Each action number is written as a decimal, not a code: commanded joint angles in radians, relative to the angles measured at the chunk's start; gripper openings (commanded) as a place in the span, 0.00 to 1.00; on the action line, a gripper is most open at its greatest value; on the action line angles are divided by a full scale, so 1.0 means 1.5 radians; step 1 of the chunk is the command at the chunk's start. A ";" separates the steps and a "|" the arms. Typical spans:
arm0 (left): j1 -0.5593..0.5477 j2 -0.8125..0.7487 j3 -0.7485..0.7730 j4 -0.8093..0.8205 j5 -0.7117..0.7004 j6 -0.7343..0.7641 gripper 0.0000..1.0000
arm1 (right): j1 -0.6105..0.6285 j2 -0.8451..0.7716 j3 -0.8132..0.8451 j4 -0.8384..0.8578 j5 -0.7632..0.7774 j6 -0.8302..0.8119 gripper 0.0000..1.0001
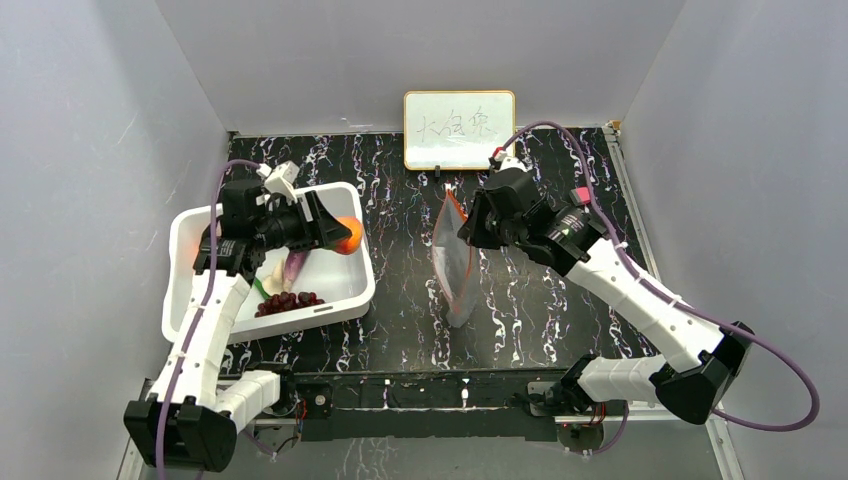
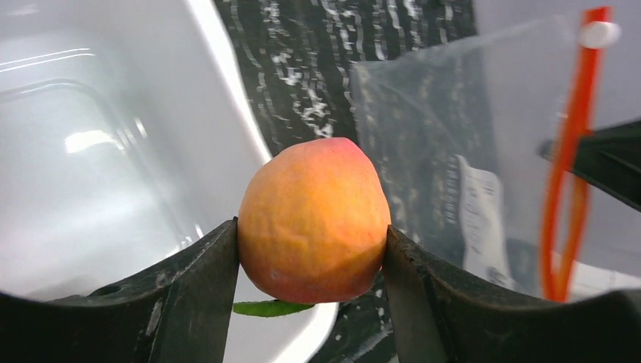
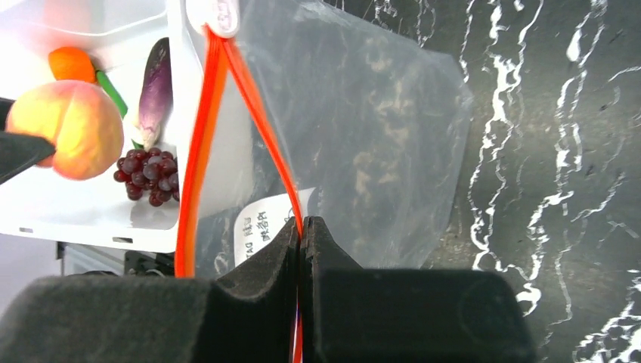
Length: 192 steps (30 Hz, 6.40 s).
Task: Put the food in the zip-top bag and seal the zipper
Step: Pick up the fake fruit from the bin, then place the fake fruit in the zipper food storage bag, then pick up the fake vegetable from the bin.
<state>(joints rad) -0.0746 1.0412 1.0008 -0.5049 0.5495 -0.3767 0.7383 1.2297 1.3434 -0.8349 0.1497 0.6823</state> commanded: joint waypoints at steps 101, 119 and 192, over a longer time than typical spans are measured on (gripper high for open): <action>-0.258 -0.045 0.074 0.039 -0.121 -0.185 0.98 | 0.040 0.006 -0.046 0.199 -0.010 0.119 0.00; -0.256 0.026 0.213 -0.197 -0.583 -0.014 0.90 | 0.039 -0.072 -0.061 0.160 0.059 0.039 0.00; 0.022 0.341 -0.057 0.199 -0.345 0.125 0.68 | 0.039 -0.146 -0.036 0.135 0.107 0.009 0.00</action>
<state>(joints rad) -0.0463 1.5600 0.9142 -0.2020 0.0166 -0.1875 0.7918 1.0306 1.2545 -0.6781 0.2863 0.7071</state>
